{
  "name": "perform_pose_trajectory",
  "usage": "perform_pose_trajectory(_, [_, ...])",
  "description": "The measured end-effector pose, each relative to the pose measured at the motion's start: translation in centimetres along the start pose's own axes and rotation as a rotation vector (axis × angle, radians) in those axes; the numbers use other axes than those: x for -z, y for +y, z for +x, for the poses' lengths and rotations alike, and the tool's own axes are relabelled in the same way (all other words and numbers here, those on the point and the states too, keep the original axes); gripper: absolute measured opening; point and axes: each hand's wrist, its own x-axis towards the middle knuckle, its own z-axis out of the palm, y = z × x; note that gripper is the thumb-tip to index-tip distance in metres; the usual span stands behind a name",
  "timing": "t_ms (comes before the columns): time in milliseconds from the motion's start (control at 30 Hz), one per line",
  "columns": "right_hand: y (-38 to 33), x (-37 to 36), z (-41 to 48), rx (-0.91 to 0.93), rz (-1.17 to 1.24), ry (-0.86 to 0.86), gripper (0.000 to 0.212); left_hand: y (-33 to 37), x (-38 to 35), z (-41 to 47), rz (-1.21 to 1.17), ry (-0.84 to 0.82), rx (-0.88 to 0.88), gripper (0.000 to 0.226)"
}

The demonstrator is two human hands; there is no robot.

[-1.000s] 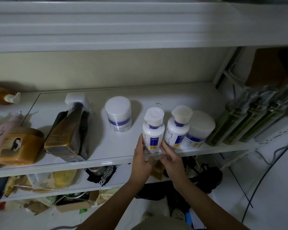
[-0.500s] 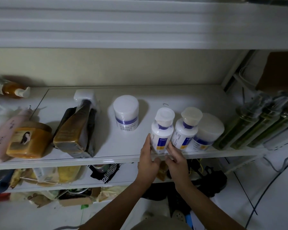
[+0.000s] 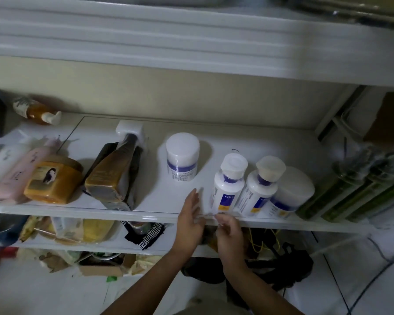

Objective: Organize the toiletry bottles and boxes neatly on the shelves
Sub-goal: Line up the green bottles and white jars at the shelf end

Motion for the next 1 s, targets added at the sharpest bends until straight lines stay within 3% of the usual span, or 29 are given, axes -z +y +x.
perform_pose_trajectory(167, [-2.4,-3.3,-0.5,-0.023,0.009,-0.324,0.060,0.3,5.0,1.8,0.003,0.212,0.110,0.066])
perform_pose_trajectory(233, [-3.0,-5.3,0.8,-0.058,0.023,-0.365,0.067,0.3,6.6,2.9,0.068,0.229,0.119,0.061])
perform_pose_trajectory(367, [-3.7,-9.0,3.5,-0.101,0.056,-0.211,0.075,1.3,7.8,4.7,0.110,0.148,0.171,0.074])
perform_pose_trajectory(533, [-5.3,-11.4,5.7,-0.019,0.108,-0.039,0.066,1.8,7.7,8.9,0.113,-0.038,0.024,0.086])
perform_pose_trajectory(867, [-5.9,-12.2,7.7,0.011,0.102,0.075,0.062,1.7,8.5,10.6,-0.021,-0.018,0.036,0.079])
perform_pose_trajectory(1000, [-5.0,-11.7,6.3,0.060,0.060,0.118,0.055,0.6,9.6,8.3,0.041,-0.042,0.025,0.078])
